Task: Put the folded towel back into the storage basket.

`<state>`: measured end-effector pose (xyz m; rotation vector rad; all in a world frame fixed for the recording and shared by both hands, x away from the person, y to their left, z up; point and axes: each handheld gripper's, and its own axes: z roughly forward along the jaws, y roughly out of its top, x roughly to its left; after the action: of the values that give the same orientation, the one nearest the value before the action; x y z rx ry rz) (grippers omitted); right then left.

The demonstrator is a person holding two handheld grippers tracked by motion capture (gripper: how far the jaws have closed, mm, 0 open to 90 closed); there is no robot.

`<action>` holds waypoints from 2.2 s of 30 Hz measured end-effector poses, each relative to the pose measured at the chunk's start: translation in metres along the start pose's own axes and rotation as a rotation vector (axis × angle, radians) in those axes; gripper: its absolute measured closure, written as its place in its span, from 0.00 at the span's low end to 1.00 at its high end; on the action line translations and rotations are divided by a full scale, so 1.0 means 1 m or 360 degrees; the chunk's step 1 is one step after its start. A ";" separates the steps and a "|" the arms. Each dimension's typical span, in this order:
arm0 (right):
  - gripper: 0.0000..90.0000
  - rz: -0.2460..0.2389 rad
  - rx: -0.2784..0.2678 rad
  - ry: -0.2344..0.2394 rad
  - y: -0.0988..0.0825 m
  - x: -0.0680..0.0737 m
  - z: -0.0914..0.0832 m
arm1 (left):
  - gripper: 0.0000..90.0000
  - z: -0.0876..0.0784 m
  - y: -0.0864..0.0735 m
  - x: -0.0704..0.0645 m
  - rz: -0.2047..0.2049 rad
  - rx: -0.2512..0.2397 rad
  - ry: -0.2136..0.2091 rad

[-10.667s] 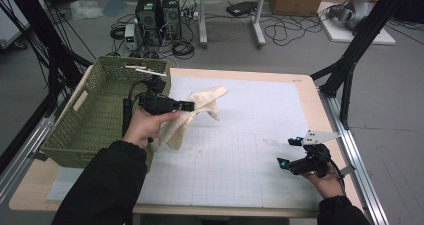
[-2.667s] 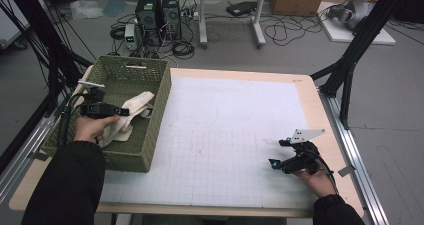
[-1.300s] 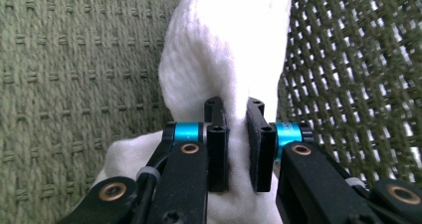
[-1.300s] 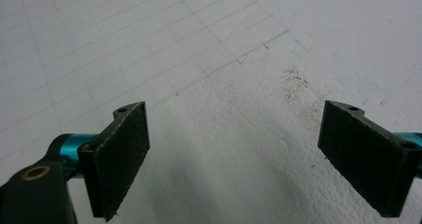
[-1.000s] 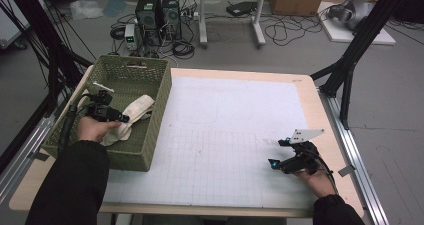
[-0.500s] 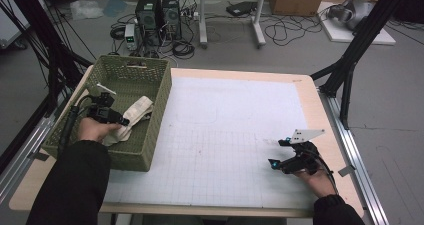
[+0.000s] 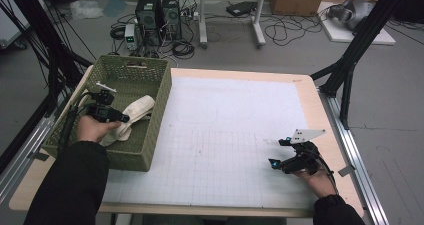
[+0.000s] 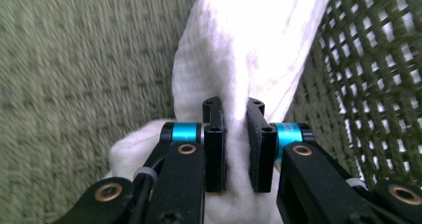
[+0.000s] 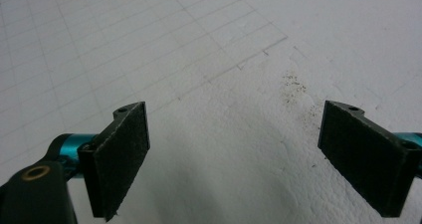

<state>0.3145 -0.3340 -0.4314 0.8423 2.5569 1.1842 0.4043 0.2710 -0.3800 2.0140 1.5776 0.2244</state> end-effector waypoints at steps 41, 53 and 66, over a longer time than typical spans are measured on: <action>0.13 -0.0028 0.0041 0.0056 0.002 0.003 0.010 | 0.56 0.017 0.021 -0.006 0.0171 0.0163 0.0138; 0.13 -0.0042 0.0043 0.0063 0.002 0.003 0.010 | 0.91 0.030 0.024 -0.007 0.0045 0.0132 0.0160; 0.13 -0.0050 0.0051 0.0079 0.002 0.005 0.012 | 0.53 0.016 0.029 -0.007 -0.0021 -0.0186 0.0218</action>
<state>0.3161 -0.3229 -0.4373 0.7865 2.6252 1.1723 0.4343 0.2546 -0.3767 1.9329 1.6206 0.4474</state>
